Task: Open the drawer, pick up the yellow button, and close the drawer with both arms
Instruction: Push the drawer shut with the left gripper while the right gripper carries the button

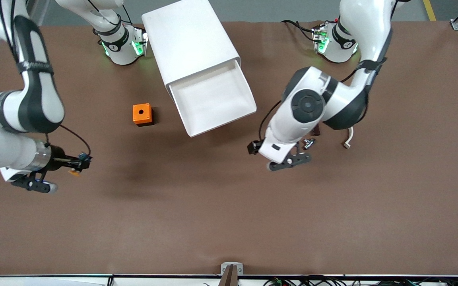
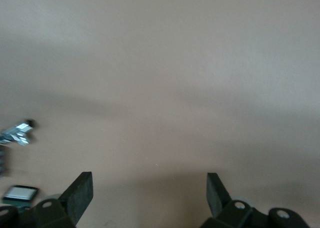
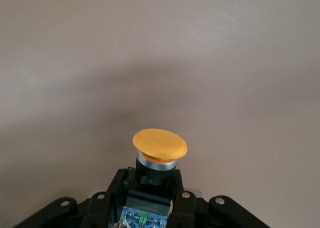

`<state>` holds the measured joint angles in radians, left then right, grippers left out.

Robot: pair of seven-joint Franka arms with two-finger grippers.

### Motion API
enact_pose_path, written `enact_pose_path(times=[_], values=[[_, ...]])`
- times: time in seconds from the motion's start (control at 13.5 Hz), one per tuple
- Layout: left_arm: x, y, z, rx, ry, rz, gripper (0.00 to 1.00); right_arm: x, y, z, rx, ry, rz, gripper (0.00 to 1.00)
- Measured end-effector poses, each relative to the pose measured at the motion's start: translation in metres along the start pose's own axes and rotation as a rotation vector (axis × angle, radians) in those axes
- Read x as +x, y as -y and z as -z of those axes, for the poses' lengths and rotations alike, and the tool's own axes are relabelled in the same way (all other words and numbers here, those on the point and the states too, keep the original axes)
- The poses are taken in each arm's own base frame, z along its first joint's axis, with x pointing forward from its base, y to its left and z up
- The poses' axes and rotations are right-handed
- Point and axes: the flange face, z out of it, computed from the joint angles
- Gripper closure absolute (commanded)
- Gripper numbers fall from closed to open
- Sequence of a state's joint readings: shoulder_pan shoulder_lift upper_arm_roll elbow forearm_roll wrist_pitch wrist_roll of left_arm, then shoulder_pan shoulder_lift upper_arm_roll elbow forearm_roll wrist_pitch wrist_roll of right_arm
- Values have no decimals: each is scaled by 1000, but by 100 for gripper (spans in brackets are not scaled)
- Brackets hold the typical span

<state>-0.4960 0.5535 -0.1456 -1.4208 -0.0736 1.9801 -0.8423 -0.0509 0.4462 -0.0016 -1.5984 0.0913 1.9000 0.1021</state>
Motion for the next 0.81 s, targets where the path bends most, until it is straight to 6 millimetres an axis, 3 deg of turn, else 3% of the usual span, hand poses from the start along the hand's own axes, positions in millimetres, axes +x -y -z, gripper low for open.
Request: enact_pose_path(times=[0.15,0.44,0.59,0.67,0.81], values=[[-34,-27,-25,25,24,24,0,20,-40,-43,-9,5,61,91],[-98,-55,-52,113,78,49,0,39,-75,-129,-20,31,129,83],[-135,-70,-58,140,106,80,0,42,-79,-156,-22,48,133,69],[-156,-80,-61,143,124,99,0,42,-79,-165,-21,55,134,56],[-197,-95,-66,154,153,128,0,42,-77,-171,-20,61,136,43]])
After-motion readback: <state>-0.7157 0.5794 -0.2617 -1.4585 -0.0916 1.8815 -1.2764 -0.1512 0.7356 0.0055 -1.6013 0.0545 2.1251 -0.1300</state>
